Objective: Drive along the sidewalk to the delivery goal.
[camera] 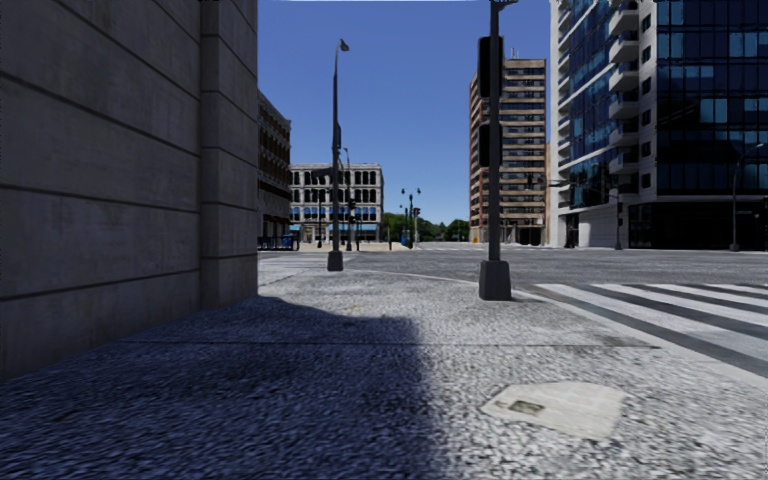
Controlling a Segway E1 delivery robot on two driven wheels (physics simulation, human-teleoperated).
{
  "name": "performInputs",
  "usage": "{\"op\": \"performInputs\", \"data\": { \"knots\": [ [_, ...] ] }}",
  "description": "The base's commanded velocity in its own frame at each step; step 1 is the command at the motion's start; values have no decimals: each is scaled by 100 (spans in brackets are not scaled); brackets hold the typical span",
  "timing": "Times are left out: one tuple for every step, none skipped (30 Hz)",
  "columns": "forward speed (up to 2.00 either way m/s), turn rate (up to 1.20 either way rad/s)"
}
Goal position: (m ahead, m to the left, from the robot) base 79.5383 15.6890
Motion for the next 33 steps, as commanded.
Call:
{"op": "performInputs", "data": {
  "knots": [
    [200,21],
    [200,21],
    [200,21],
    [200,22],
    [200,23],
    [200,23],
    [200,27],
    [200,29],
    [200,30],
    [200,30],
    [200,30],
    [200,30],
    [200,30],
    [200,30],
    [200,30],
    [200,30],
    [200,30],
    [200,30],
    [200,30],
    [200,27],
    [200,27],
    [200,18],
    [200,0],
    [200,0],
    [200,0],
    [200,0],
    [200,0],
    [200,0],
    [200,0],
    [200,0],
    [200,0],
    [200,0],
    [200,0]
  ]
}}
